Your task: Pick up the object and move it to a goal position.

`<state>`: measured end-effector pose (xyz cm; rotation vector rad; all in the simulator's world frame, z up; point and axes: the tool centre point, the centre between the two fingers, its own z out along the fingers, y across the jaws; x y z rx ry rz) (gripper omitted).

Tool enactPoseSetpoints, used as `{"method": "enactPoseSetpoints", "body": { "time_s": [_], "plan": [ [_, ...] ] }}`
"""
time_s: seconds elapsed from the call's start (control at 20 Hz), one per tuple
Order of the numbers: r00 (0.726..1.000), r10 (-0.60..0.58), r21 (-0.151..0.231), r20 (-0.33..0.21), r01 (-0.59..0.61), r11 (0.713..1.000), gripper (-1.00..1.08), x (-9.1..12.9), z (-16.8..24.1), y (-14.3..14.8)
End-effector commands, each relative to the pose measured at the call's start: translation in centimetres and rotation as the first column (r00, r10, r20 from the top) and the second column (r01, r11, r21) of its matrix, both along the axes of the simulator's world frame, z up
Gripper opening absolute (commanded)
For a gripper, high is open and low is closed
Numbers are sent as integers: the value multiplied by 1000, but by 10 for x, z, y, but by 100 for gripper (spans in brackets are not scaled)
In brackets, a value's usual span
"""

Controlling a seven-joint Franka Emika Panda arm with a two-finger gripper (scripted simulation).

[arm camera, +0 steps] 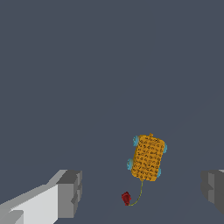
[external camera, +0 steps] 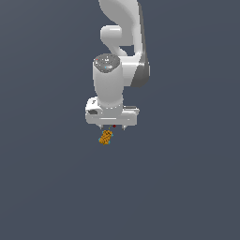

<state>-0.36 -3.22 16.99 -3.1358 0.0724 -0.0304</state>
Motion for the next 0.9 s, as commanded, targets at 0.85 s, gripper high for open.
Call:
{"method": "enactPoseSetpoints", "body": {
  "time_s": [0.85],
  "plan": [
    [971,-238,-3,-19,238,971,100,-64,-99,-35]
  ]
}}
